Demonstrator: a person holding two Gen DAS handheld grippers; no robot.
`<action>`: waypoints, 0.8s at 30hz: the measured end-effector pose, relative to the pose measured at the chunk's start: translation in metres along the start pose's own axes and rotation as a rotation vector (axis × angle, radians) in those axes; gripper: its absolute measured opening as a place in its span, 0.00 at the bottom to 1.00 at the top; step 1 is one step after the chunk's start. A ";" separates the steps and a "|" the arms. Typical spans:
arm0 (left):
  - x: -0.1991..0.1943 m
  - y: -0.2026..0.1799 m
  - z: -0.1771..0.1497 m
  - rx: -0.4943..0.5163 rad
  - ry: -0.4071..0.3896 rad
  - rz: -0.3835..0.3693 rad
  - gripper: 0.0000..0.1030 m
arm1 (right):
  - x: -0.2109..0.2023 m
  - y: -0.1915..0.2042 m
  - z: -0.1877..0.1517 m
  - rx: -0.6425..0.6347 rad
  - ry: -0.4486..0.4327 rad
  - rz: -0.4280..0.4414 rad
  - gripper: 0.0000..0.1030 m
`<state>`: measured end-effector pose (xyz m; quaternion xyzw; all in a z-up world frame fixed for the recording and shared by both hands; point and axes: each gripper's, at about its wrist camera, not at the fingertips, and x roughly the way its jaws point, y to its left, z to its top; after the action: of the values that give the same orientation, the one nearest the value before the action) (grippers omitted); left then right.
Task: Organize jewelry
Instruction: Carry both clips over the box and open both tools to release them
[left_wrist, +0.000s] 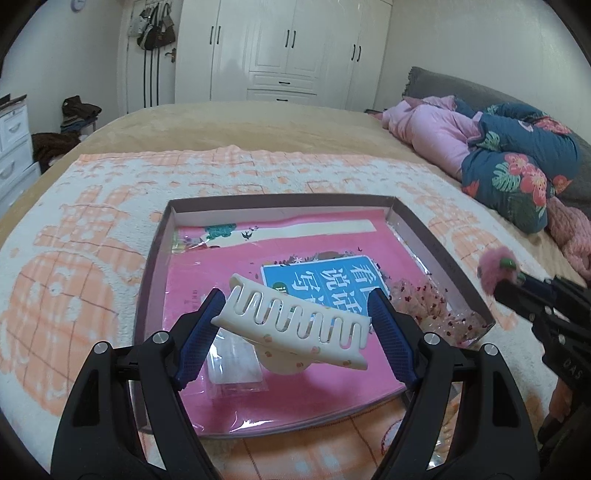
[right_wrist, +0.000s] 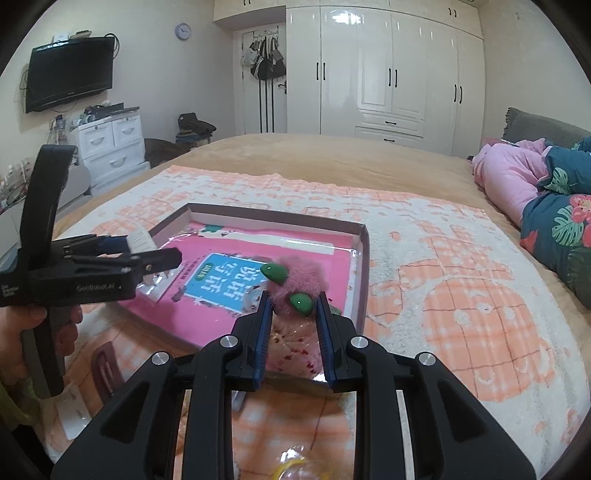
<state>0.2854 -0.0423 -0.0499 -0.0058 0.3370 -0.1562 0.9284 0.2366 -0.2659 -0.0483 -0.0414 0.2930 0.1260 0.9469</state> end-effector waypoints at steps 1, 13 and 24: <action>0.002 0.000 -0.001 0.003 0.006 -0.003 0.68 | 0.002 -0.001 0.001 0.000 0.002 -0.004 0.22; 0.015 0.006 -0.004 -0.006 0.051 -0.008 0.68 | 0.044 -0.011 0.015 0.004 0.063 -0.027 0.22; 0.017 0.011 -0.006 -0.024 0.060 0.003 0.71 | 0.076 -0.008 0.011 -0.009 0.144 -0.029 0.24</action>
<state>0.2968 -0.0366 -0.0668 -0.0117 0.3665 -0.1507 0.9181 0.3051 -0.2561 -0.0817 -0.0590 0.3589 0.1103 0.9250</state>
